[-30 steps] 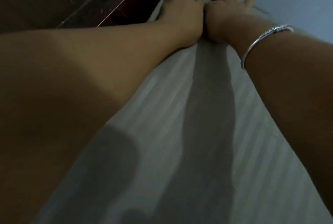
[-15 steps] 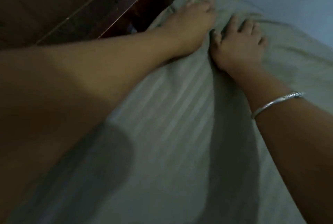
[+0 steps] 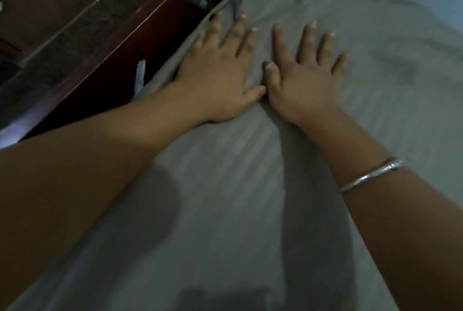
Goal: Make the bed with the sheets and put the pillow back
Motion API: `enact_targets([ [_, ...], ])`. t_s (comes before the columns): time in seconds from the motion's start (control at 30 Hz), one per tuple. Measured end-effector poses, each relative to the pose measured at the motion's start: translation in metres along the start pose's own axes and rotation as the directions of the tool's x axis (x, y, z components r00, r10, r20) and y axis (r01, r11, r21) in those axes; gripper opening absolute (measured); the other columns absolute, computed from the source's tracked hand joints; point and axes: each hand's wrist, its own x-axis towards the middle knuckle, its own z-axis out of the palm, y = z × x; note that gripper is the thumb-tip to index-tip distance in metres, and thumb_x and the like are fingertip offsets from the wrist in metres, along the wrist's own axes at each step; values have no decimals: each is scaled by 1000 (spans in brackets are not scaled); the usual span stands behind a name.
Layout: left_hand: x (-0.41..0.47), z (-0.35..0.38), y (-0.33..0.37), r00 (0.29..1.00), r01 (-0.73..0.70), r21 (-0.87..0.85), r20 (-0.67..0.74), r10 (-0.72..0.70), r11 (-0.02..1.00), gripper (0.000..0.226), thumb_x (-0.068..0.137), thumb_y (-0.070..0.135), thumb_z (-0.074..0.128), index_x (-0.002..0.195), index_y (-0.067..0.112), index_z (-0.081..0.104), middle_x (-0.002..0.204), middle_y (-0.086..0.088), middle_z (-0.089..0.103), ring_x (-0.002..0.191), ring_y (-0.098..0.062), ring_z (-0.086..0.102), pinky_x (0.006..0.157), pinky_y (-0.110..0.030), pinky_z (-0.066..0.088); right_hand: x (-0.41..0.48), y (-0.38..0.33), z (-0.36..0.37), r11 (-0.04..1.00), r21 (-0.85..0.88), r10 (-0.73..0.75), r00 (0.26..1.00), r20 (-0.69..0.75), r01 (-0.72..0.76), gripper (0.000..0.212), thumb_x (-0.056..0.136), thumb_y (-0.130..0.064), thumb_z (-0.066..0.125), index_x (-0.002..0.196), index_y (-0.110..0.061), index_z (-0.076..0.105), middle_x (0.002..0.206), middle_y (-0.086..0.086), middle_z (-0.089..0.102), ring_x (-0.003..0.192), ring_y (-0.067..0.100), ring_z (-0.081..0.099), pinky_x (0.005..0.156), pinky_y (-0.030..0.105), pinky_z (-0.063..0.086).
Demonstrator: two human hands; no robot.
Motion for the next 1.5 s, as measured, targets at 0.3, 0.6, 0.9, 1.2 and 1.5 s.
enact_targets([
  [0.3, -99, 15, -11, 996, -42, 30, -78, 44, 999, 93, 82, 67, 13, 150, 5, 11, 158, -16, 6, 145, -33, 8, 116, -44, 9, -61, -23, 11, 999, -51, -5, 1000, -22, 4, 75, 87, -61, 20, 151, -25, 11, 156, 22, 7, 143, 43, 6, 112, 61, 5],
  [0.6, -208, 34, -8, 989, -134, 24, -67, 135, 991, 76, 85, 47, 27, 141, -2, 35, 150, -21, 31, 137, -36, 32, 111, -51, 22, -177, -77, 32, 995, -5, -104, 994, -40, 104, 72, 85, -55, 26, 149, -21, 26, 155, 17, 21, 142, 39, 18, 110, 60, 9],
  [0.9, -353, 44, -10, 998, 66, 12, -4, -66, 998, 76, 88, 52, 25, 143, 0, 32, 150, -21, 29, 135, -42, 31, 110, -51, 25, -278, -122, 38, 974, 17, -227, 970, 84, 226, 73, 87, -59, 29, 151, -27, 13, 158, 14, 8, 144, 37, 5, 112, 57, 2],
  [1.2, -421, 43, -36, 959, 282, -112, 35, -280, 953, 85, 82, 69, 13, 151, 20, 11, 155, -20, 12, 141, -42, 15, 114, -53, 15, -355, -176, 47, 929, 36, -370, 924, 94, 368, 75, 87, -59, 25, 151, -23, 11, 158, 14, 7, 145, 35, 2, 113, 56, 0],
  [1.5, -417, 47, -61, 862, 505, -102, 120, -493, 857, 72, 97, 50, 29, 151, 14, 0, 155, -23, 8, 139, -41, 18, 114, -47, 17, -311, -221, 40, 765, -59, -610, 751, 251, 641, 88, 81, -73, 34, 150, -35, -4, 159, 3, -13, 144, 38, -11, 112, 62, 1],
])
